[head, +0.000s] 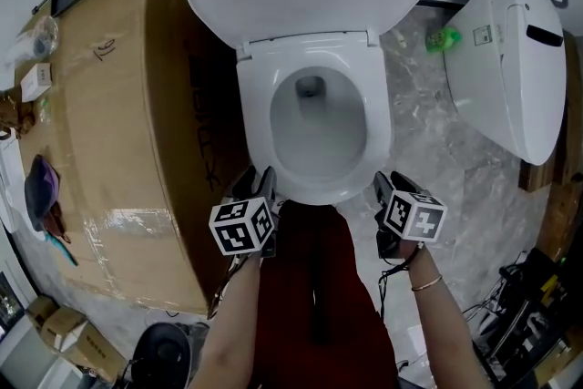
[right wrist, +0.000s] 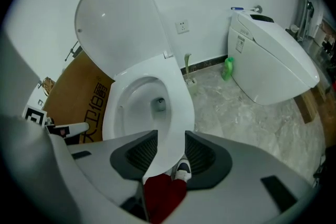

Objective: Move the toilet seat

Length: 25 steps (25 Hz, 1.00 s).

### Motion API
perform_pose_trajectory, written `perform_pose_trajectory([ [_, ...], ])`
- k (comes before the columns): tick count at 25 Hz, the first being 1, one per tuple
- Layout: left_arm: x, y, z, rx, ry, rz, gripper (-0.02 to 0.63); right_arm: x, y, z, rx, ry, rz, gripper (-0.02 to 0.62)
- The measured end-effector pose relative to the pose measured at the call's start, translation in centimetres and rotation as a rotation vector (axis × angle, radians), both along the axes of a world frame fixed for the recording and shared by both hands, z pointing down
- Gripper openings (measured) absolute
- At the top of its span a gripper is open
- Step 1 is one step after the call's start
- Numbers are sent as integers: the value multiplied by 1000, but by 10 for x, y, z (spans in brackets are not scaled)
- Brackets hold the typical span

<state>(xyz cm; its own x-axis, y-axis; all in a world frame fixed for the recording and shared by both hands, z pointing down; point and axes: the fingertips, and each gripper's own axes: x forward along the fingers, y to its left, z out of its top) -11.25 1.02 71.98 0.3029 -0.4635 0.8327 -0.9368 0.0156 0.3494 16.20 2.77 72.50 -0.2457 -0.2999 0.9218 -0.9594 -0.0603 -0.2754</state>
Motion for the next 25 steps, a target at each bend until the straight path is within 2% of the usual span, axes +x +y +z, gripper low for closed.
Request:
perform_pose_trajectory([
  [10,-9,27,59,-144,31,-97,181,1,17,53,-139,-29,59,236],
  [20,-4,36,87,-226,86,-134,209,-10,25,79,-207,-56,52,248],
  [25,2,34,91,-229,88,-126,210,-13,26,87,-222,-66,44,247],
])
